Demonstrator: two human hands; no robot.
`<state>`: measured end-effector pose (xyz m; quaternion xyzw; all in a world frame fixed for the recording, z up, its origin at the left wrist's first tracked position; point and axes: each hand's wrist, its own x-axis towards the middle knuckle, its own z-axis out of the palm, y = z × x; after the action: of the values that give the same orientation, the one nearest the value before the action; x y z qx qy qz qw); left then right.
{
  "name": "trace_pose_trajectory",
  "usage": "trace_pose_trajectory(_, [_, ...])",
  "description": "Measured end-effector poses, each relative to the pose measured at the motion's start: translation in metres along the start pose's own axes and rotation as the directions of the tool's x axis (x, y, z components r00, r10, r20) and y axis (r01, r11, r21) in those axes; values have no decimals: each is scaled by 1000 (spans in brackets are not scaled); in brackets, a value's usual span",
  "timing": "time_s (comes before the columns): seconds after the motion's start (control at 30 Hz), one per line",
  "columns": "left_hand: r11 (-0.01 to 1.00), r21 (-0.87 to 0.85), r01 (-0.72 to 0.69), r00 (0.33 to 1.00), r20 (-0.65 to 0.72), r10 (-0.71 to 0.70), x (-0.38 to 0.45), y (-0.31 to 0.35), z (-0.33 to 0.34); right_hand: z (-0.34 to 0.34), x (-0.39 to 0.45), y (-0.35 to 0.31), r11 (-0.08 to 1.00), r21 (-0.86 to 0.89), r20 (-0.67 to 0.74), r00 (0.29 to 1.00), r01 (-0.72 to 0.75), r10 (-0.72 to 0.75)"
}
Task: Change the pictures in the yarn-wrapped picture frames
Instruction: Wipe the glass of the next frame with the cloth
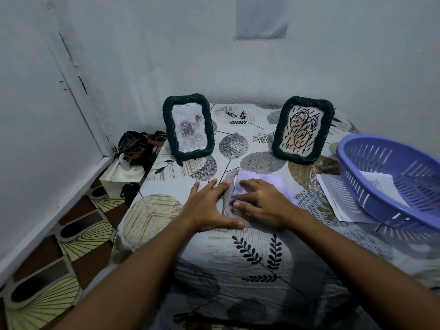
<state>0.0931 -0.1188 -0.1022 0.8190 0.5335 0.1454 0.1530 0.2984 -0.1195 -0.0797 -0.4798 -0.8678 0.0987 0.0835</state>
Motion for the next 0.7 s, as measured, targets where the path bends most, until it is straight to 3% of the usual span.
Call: trace_pose_trajectory(0.7, [1000, 13, 7, 1000, 15, -7, -2, 1, 0, -5, -3, -5, 999, -40, 75, 997, 3, 0])
